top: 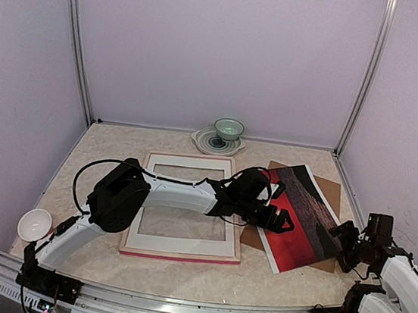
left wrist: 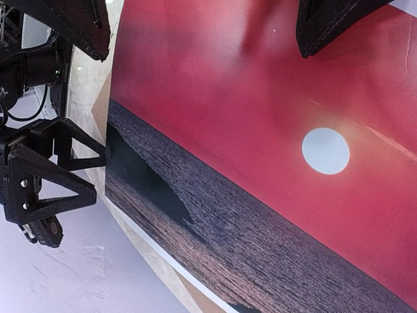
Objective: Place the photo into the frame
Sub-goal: Pick up the photo from the backboard.
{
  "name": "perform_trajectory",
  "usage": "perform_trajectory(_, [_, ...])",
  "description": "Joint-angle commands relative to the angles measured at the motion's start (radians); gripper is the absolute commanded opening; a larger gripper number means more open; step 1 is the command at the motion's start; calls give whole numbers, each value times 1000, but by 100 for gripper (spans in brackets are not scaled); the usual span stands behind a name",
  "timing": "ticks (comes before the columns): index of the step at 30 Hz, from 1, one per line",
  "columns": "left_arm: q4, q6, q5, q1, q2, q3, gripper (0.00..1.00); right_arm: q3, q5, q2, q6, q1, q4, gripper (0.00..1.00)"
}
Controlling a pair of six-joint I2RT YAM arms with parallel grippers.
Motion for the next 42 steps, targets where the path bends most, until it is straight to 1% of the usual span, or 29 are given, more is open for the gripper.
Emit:
perform_trajectory(1, [-62, -1, -4, -5, 43, 18, 98, -43, -13, -9, 27, -13, 12, 98])
perform_trajectory(8, [-73, -1, -6, -6, 47, 19, 97, -60, 8, -71, 16, -12, 35, 98])
perform_trajectory(24, [-79, -1, -1, -11, 48, 20, 97, -75, 82, -87, -4, -12, 128, 98])
perform_trajectory(34, [-79, 2, 1, -12, 46, 18, 97, -115, 25, -81, -14, -12, 277, 98])
perform_trajectory(42, [-78, 2, 5, -12, 46, 18, 97, -131, -40, -125, 7, -12, 382, 97])
